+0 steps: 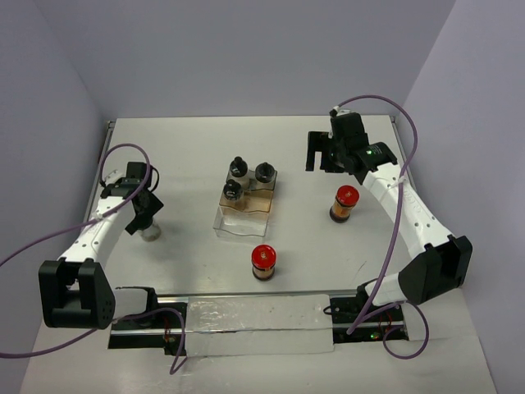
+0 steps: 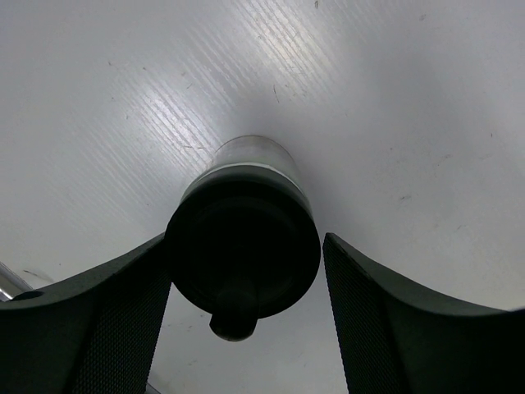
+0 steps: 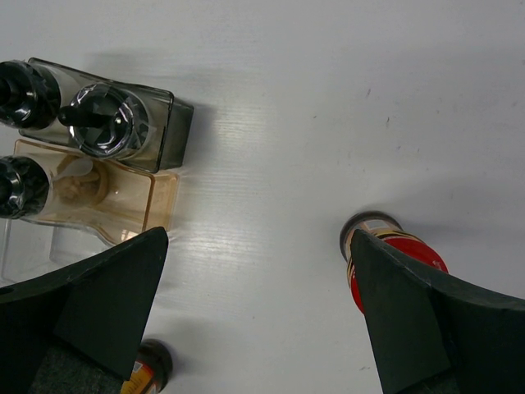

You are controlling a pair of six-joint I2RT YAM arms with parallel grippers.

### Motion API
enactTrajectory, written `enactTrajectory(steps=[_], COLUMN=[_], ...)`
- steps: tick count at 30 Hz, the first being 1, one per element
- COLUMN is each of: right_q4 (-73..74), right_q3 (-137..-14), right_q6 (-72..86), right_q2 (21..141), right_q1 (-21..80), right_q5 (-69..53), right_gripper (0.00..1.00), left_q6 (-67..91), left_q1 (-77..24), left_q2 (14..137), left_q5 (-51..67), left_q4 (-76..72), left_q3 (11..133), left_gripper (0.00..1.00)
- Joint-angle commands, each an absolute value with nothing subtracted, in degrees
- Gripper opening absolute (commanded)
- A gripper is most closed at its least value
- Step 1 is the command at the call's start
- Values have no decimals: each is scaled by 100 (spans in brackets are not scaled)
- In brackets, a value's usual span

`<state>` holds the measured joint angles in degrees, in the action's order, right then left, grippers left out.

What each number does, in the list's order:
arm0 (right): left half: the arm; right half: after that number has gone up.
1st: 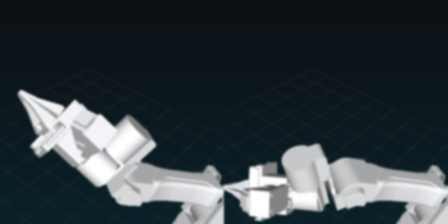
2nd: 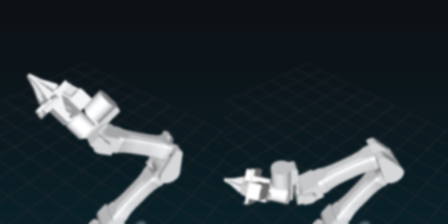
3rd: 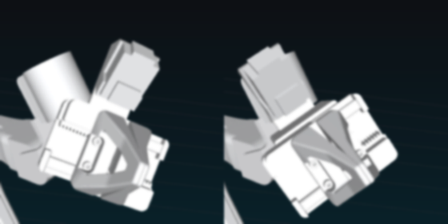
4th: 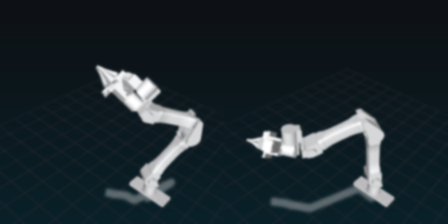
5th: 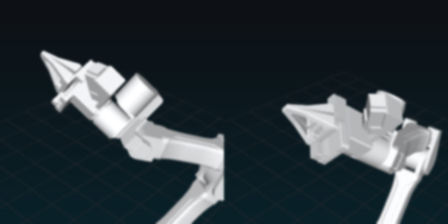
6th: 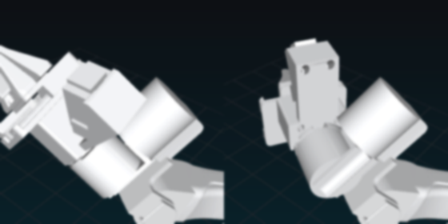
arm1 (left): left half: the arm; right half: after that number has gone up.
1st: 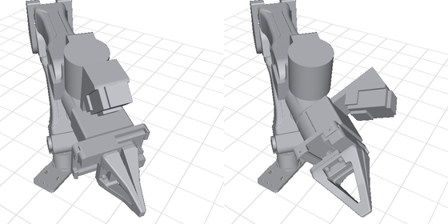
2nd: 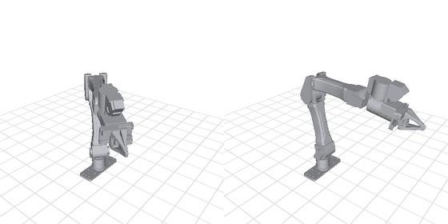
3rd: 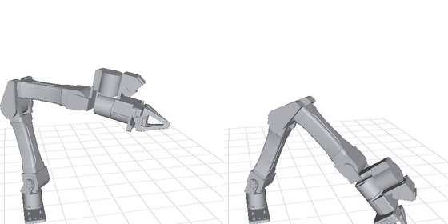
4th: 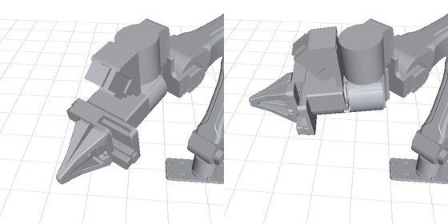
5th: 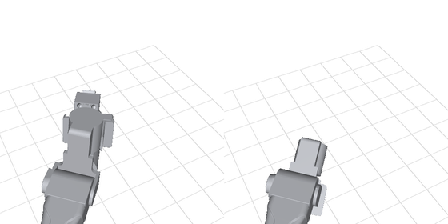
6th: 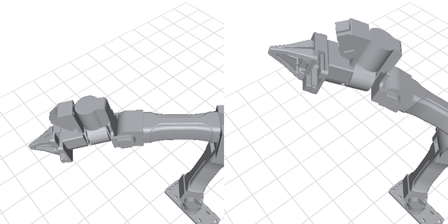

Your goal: Organize the condiment bottles

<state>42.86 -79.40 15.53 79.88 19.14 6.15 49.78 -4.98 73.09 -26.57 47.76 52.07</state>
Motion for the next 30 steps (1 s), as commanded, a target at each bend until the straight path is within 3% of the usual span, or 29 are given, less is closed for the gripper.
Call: enactTrajectory(steps=[1,7,9,13,22,30], right_q4=[4157,4131,4105,4036,3779,3583], right_q3=[-8122,-8121,-8095,-7949,-7567,-7341], right_q6=[1547,1547,1547,1547,1547,1547], right_q2=[7997,7963,7946,7889,7751,7543], right_q1=[1968,1969,1986,1990,2021,2021], right_q5=[603,615,624,636,633,762], right_gripper=[100,100,100,100,100,100], left_q6=[4933,4799,4712,4530,3410,2667], left_q1=[-432,-431,-431,-434,-482,-1140], left_q2=[7091,7075,7032,7024,6541,6321], left_q5=[-2717,-2698,-2672,-2640,-1662,-1102], left_q4=[4607,4623,4614,4795,4952,4980], left_q3=[5180,5247,5299,5591,6589,7233], left_gripper=[76,57,37,12,10,10])
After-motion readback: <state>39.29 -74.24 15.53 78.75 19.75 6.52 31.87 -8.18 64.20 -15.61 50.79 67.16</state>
